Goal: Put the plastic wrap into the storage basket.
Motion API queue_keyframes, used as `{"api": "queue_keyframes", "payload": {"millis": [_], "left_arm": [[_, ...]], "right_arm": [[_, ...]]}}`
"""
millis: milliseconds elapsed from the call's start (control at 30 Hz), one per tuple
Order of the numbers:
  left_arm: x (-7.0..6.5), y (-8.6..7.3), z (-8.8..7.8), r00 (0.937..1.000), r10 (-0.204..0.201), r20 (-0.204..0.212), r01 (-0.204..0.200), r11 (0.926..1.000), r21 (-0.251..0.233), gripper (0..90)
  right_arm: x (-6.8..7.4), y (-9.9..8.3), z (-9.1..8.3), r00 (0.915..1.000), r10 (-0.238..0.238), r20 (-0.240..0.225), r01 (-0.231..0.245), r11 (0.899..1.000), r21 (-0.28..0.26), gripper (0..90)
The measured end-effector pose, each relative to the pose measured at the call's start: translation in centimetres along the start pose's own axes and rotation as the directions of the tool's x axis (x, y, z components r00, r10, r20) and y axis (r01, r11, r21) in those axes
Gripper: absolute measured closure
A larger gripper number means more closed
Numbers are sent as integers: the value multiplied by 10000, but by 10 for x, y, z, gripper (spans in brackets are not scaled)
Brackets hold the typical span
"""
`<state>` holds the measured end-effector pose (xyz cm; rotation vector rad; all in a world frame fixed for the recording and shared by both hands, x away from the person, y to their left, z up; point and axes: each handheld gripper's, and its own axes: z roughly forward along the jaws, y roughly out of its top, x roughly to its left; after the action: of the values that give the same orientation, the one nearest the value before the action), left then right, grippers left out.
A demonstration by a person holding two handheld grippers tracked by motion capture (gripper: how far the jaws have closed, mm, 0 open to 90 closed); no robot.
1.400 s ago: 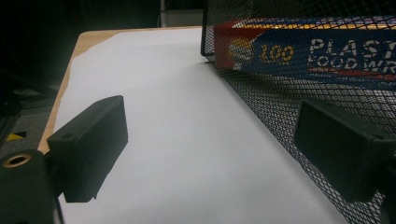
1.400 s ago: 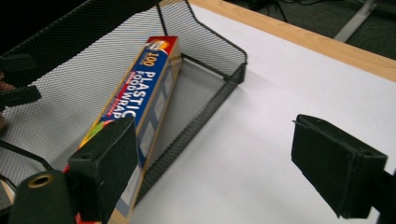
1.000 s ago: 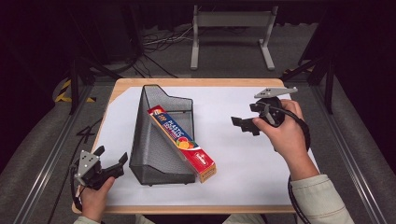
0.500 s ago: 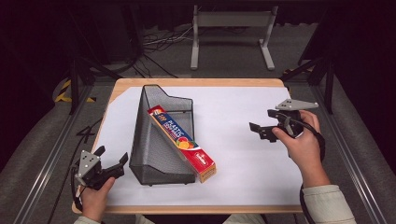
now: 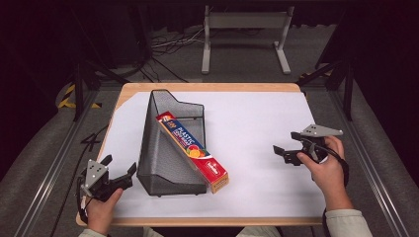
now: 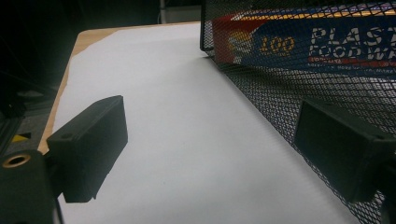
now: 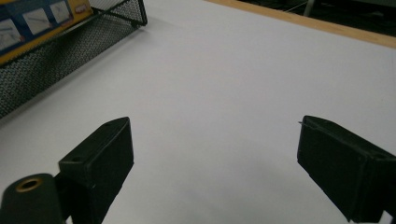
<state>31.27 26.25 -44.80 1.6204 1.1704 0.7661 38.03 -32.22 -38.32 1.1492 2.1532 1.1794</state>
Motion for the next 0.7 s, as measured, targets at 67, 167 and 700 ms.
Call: {"api": "queue_keyframes", "payload": {"millis": [67,167,700], "left_arm": [[0,0,0,10000,-3,-10,3,10000,-13,108],[1,0,0,10000,-8,-21,8,10000,-7,108],[1,0,2,10000,40,72,-40,10000,5,107]], "right_arm": [[-2,-7,2,10000,11,65,-11,10000,90,113],[-4,-19,5,9999,116,59,-116,9999,74,113],[-9,-51,9,9997,105,235,-107,9999,80,109]]}}
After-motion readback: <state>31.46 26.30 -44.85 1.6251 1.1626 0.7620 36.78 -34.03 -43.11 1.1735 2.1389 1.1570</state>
